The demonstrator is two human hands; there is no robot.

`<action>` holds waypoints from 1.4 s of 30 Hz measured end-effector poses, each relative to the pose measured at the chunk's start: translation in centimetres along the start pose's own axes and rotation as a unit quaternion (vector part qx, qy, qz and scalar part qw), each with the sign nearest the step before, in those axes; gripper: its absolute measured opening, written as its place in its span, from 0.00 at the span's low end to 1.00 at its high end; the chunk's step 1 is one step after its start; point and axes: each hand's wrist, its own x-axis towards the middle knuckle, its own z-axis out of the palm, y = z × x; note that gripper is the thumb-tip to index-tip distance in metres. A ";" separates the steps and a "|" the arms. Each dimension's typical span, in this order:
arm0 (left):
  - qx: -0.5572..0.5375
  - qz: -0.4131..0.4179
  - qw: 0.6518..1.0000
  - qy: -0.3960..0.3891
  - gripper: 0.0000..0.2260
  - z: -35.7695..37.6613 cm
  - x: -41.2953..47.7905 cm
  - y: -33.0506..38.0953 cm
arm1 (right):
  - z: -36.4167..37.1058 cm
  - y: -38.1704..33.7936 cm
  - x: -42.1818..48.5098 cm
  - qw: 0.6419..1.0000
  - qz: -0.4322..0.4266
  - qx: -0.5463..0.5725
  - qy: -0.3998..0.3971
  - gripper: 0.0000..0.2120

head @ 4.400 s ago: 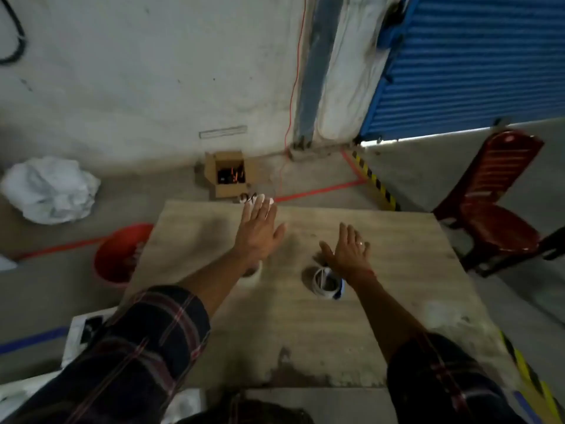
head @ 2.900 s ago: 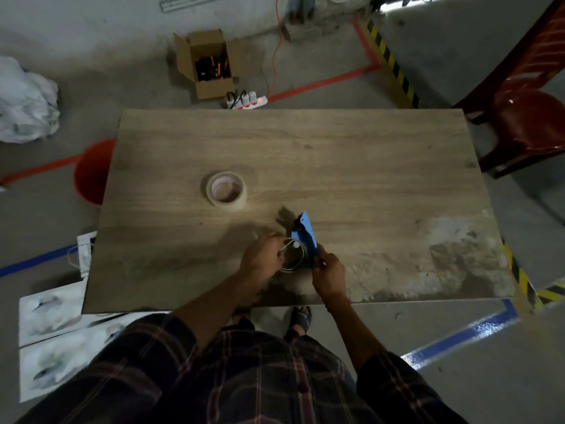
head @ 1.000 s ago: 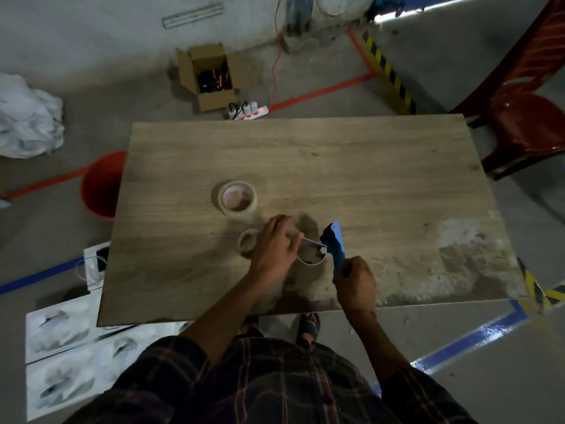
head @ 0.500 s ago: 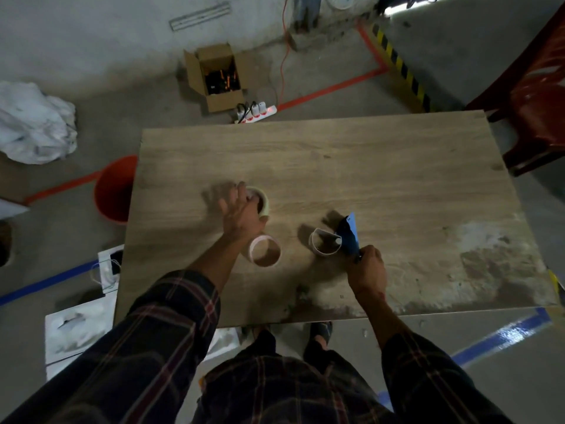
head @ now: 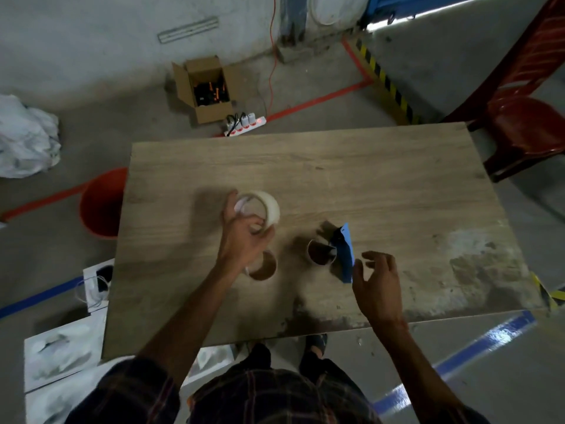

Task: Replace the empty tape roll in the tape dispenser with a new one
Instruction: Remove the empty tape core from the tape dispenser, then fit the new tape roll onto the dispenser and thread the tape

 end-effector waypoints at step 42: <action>-0.151 -0.002 0.983 -0.107 0.19 -3.3 -9.4 11.9 | -6.7 -8.2 -1.2 0.918 -0.391 0.066 0.017 0.06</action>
